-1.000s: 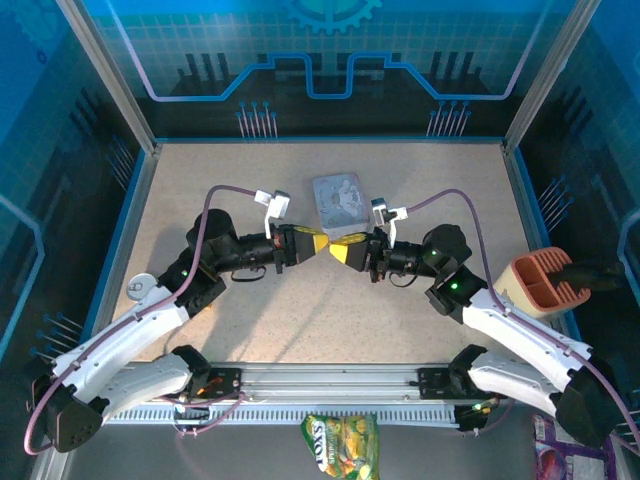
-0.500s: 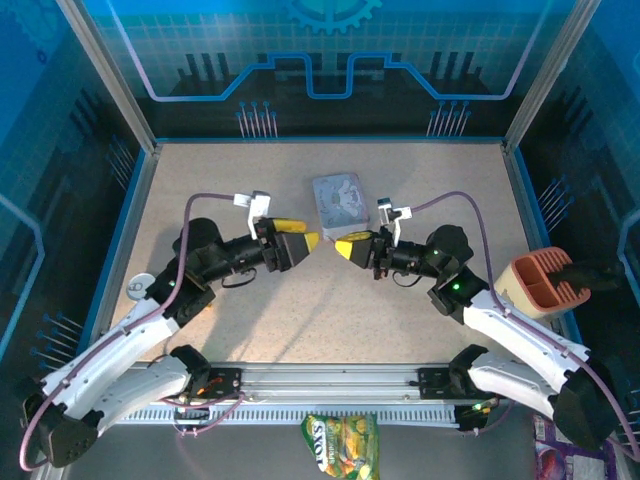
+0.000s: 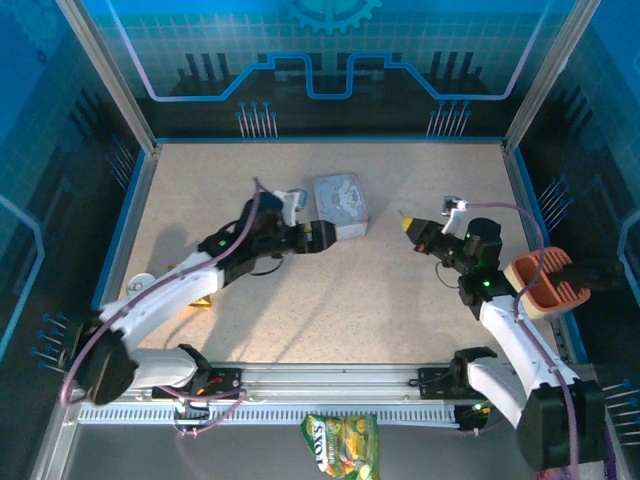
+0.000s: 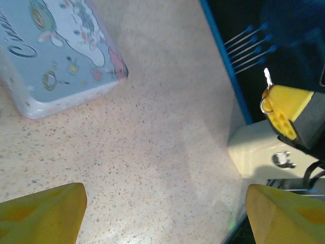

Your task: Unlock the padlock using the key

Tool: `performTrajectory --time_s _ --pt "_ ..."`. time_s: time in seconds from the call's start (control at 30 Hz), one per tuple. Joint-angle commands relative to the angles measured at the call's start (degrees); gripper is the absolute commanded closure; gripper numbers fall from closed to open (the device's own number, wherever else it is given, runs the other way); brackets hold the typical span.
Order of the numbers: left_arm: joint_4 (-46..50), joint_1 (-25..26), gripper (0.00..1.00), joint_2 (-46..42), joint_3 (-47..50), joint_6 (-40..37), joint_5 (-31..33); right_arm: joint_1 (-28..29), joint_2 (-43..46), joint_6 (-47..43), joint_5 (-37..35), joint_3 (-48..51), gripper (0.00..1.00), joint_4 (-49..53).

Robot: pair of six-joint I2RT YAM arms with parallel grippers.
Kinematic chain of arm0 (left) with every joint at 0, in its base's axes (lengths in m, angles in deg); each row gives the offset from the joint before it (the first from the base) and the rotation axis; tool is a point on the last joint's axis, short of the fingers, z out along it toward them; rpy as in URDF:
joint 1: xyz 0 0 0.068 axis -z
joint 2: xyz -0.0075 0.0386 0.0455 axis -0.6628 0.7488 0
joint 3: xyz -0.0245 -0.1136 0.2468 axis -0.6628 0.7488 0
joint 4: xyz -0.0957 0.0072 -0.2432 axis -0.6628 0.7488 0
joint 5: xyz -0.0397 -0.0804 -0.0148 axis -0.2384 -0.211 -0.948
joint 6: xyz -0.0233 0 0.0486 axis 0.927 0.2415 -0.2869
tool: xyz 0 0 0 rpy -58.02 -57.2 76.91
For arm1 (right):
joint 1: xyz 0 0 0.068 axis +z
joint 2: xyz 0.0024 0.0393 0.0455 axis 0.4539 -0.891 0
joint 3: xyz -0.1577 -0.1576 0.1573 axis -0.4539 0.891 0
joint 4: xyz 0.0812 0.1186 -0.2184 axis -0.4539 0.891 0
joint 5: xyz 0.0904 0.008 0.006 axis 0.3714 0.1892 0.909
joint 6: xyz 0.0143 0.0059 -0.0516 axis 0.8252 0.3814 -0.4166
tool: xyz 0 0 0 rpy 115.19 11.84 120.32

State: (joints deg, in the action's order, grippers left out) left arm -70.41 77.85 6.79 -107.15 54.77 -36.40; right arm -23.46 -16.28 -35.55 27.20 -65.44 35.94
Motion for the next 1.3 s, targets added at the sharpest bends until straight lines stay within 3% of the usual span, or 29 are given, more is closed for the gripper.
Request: performTrajectory --time_s 0.0,0.1,0.4,0.73,1.0,1.27 --pt "5.8 3.1 0.20 9.2 -10.4 -3.5 0.6 -5.7 -1.0 -1.8 -0.7 2.9 1.00 2.5" --pt "8.5 5.1 0.23 18.5 -19.6 -4.5 0.4 -8.3 -1.8 -2.1 -1.1 4.5 1.00 1.6" --pt "14.0 7.8 0.29 44.9 -47.3 -7.2 1.2 -8.5 -1.8 -2.9 -3.1 7.8 1.00 -2.0" --pt "31.2 8.0 0.30 66.3 -76.2 -14.3 12.6 -8.6 0.5 -4.3 -3.9 8.2 1.00 -0.7" --pt "34.5 7.2 0.30 67.8 -75.7 -16.7 18.7 -8.6 -0.1 -3.9 -3.2 8.3 1.00 -1.4" --pt "25.2 4.1 0.28 56.3 -54.8 -16.1 22.6 -8.5 -0.7 -3.5 -2.2 8.6 1.00 -2.0"
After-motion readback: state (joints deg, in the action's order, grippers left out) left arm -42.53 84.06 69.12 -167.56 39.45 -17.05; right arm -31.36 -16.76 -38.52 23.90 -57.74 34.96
